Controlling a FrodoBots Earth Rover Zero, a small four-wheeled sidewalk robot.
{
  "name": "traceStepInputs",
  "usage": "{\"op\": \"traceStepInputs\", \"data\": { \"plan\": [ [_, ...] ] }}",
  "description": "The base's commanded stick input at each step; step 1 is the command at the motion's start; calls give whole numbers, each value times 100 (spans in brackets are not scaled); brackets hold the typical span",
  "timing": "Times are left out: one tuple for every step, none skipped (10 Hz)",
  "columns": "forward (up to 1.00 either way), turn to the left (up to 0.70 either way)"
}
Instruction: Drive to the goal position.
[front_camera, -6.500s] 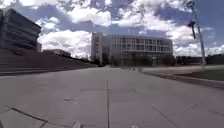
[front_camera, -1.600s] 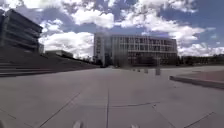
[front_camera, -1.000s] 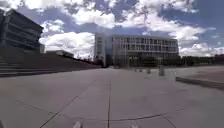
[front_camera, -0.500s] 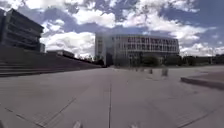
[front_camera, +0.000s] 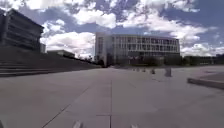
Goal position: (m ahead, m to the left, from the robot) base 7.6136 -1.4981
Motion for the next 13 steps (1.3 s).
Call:
{"op": "traceStepInputs", "data": {
  "plan": [
    [70,0],
    [70,0],
    [70,0],
    [70,0],
    [70,0],
    [70,0],
    [70,0],
    [70,0],
    [70,0],
    [70,0],
    [70,0],
    [70,0],
    [70,0]
  ]
}}
